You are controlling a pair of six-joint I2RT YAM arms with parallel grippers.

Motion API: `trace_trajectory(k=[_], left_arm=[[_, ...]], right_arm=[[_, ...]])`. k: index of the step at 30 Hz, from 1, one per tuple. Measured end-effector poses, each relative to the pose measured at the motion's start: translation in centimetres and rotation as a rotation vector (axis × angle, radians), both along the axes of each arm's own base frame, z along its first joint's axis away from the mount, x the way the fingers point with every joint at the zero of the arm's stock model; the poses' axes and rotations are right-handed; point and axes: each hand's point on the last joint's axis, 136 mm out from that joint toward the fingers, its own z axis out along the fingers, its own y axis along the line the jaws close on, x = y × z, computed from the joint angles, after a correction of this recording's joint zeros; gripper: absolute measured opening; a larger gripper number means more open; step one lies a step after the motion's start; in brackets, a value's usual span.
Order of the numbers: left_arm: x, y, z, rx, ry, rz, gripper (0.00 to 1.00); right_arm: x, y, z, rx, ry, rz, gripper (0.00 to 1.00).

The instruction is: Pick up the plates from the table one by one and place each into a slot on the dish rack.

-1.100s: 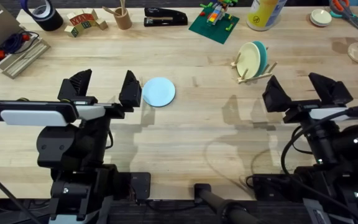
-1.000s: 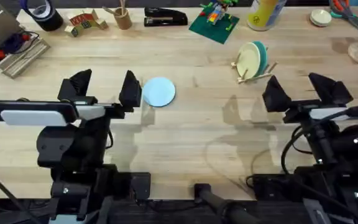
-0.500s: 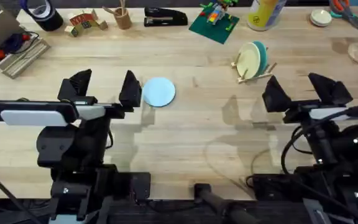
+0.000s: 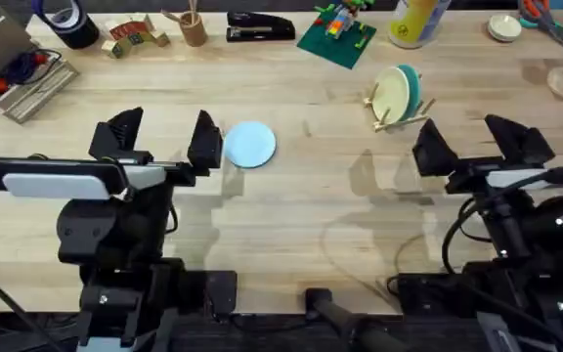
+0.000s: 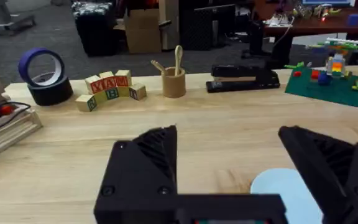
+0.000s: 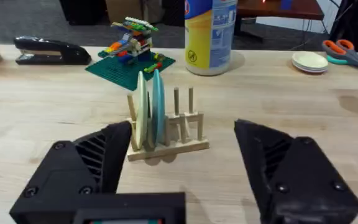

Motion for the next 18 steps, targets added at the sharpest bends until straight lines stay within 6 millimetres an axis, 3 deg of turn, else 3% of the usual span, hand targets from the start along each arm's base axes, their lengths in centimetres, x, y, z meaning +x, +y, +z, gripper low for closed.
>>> trace_trajectory(k=[12, 18], left_arm=[[-0.2, 0.0, -0.3, 0.004, 0.044, 0.000, 0.993], [-1.6, 0.0, 3.1, 0.004, 0.053, 0.000, 0.993]], right_arm=[[-0.1, 0.0, 1.8, -0.002, -0.050, 0.000, 0.995], [-1.0, 0.0, 7.2, -0.006, -0.160, 0.000, 0.993]])
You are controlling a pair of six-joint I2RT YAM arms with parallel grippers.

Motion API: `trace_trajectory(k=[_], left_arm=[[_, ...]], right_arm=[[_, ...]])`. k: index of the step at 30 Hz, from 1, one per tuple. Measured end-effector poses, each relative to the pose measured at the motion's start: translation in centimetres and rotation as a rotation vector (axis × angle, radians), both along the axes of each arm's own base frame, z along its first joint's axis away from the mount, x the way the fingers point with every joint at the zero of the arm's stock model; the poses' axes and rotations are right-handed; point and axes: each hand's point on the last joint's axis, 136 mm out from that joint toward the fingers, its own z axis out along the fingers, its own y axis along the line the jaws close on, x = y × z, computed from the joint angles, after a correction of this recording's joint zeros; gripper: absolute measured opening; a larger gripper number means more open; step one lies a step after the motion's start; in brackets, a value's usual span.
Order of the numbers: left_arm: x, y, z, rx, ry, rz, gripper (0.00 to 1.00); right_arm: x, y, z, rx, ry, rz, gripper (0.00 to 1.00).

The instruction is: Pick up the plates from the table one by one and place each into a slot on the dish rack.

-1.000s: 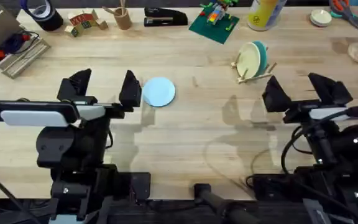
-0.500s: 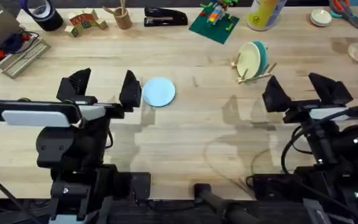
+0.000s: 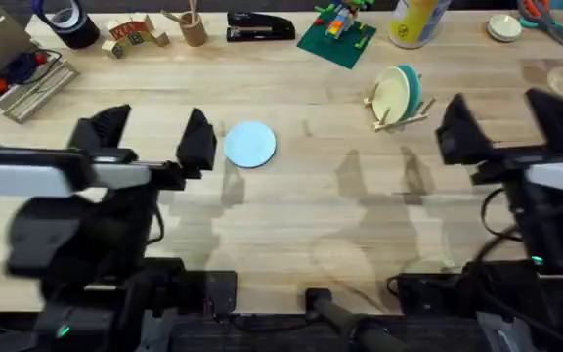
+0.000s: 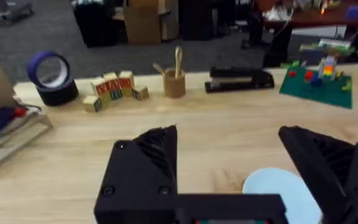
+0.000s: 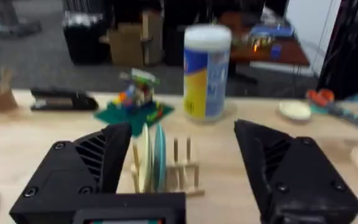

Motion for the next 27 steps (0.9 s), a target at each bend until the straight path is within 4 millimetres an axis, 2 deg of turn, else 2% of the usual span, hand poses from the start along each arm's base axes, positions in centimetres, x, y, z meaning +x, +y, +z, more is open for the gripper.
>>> trace_trajectory(k=[3, 7, 15, 20, 27], left_arm=[[-1.0, 0.0, 2.6, -0.001, -0.022, 0.000, 0.993], [-2.8, 0.0, 6.3, 0.000, -0.066, 0.001, 0.993], [-6.1, 0.0, 12.5, -0.015, -0.086, 0.001, 0.993], [-6.8, 0.0, 14.3, -0.023, 0.007, 0.002, 0.994], [-5.8, 0.0, 16.4, -0.041, 0.156, 0.006, 0.993]], right_arm=[[-0.8, 0.0, 2.7, -0.001, -0.051, 0.000, 0.992], [-1.8, 0.0, 5.4, -0.001, -0.062, 0.000, 0.992], [-2.8, 0.0, 8.8, -0.015, 0.086, 0.000, 0.992], [-3.1, 0.0, 11.1, -0.041, 0.192, 0.005, 0.992], [-2.7, 0.1, 14.3, -0.116, 0.316, 0.014, 0.992]])
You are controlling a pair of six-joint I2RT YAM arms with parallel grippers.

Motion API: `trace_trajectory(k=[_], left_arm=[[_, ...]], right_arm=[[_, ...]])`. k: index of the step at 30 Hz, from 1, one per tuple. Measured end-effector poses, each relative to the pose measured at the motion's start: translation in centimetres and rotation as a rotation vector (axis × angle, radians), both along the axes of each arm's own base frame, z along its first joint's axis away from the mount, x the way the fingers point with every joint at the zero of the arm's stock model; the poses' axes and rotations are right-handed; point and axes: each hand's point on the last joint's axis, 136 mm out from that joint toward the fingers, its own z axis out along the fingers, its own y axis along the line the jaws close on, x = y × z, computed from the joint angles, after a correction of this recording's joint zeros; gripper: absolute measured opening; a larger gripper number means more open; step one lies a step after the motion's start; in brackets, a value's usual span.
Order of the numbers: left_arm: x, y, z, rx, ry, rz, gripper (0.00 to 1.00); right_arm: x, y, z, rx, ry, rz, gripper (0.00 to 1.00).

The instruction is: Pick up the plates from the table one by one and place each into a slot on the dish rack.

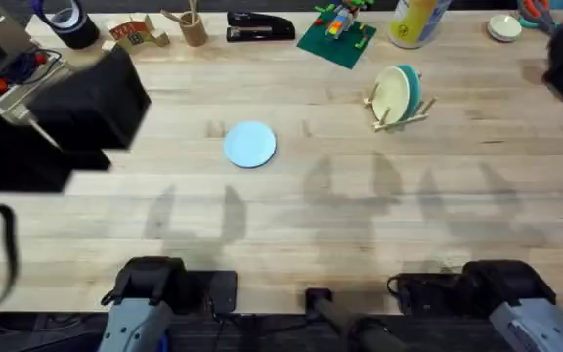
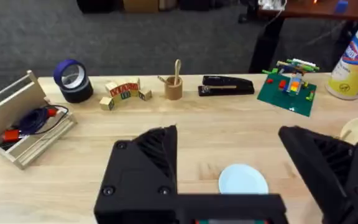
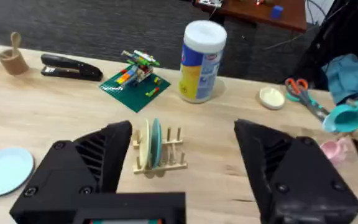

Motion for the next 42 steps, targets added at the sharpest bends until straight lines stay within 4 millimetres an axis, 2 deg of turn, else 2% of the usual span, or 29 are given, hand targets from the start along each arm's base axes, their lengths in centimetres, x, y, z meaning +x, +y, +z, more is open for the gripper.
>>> trace_trajectory(k=[3, 7, 16, 20, 28, 42], left_arm=[[0.8, 0.0, 1.5, -0.009, 0.048, 0.002, 0.993], [1.8, 0.0, 2.7, -0.014, 0.133, 0.003, 0.992], [4.2, -0.6, 2.7, -0.029, 0.389, -0.027, 0.993], [5.4, -1.0, 2.0, -0.043, 0.502, -0.048, 0.993], [6.3, -1.3, -0.9, -0.057, 0.721, -0.057, 0.993], [6.5, -1.3, -3.8, -0.063, 0.888, -0.052, 0.993]], right_arm=[[0.8, 0.0, 1.4, -0.022, 0.027, 0.006, 0.992], [1.8, 0.0, 1.6, -0.036, 0.105, 0.011, 0.992], [3.7, 0.0, 1.7, -0.043, 0.201, 0.015, 0.992], [3.7, 0.0, 1.5, -0.043, 0.231, 0.016, 0.991], [2.9, 0.0, 0.3, -0.043, 0.293, 0.017, 0.990], [3.0, 0.0, 0.5, -0.043, 0.284, 0.017, 0.995]])
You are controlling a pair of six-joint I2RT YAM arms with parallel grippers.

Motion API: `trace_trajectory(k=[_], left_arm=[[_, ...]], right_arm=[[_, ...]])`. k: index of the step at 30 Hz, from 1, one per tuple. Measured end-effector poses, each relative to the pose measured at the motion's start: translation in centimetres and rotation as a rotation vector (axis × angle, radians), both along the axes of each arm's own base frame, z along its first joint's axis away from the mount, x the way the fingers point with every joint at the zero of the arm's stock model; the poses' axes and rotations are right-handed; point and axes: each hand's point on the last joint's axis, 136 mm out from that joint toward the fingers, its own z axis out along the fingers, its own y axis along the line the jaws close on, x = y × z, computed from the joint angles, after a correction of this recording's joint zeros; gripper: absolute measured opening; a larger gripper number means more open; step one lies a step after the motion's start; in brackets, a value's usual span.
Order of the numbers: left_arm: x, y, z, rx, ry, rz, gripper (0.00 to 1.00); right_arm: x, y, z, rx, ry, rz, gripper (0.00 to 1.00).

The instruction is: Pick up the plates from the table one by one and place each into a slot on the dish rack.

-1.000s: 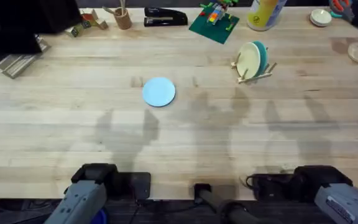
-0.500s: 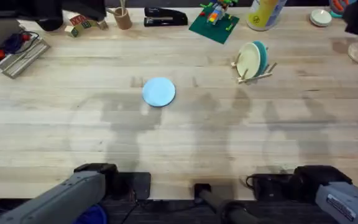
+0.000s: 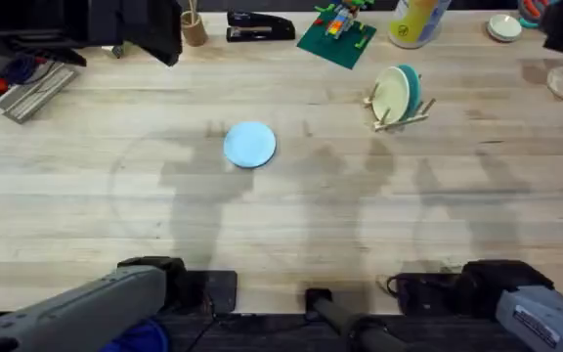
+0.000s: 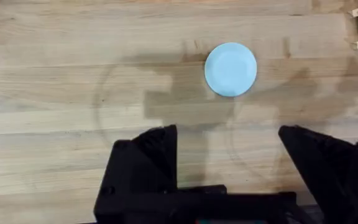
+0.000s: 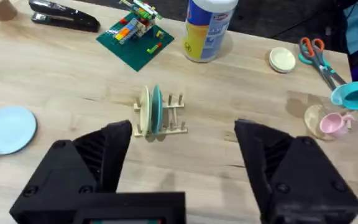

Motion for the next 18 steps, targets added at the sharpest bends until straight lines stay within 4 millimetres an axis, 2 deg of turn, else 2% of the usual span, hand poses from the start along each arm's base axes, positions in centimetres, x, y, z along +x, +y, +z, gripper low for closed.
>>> trace_trajectory(k=[5, 6, 8, 11, 12, 14, 18], left_arm=[[0.17, 0.00, -0.18, 0.000, 0.008, 0.000, 0.993], [0.18, 0.00, -0.20, -0.003, 0.010, 0.005, 0.942], [0.18, -0.01, -0.20, -0.003, 0.010, 0.005, 0.662], [0.11, -0.01, -0.23, -0.003, 0.013, 0.005, 0.173], [-0.01, -0.01, -0.29, -0.002, 0.018, 0.003, 0.080], [-0.21, -0.02, -0.48, -0.004, 0.034, 0.005, 0.045], [-0.01, -0.02, -0.62, -0.004, 0.041, 0.005, 0.042]], right_arm=[[0.00, 0.00, 0.00, 0.000, 0.000, 0.000, 0.995], [0.00, 0.00, 0.00, 0.000, 0.000, 0.000, 0.995], [0.00, 0.00, 0.00, 0.000, 0.000, 0.000, 0.995], [0.00, 0.00, 0.01, 0.000, 0.000, 0.000, 0.995], [0.00, 0.00, 0.00, 0.000, 0.000, 0.000, 0.995], [0.00, 0.00, 0.00, 0.000, 0.000, 0.000, 0.995], [0.00, 0.00, 0.00, 0.000, 0.000, 0.000, 0.995]])
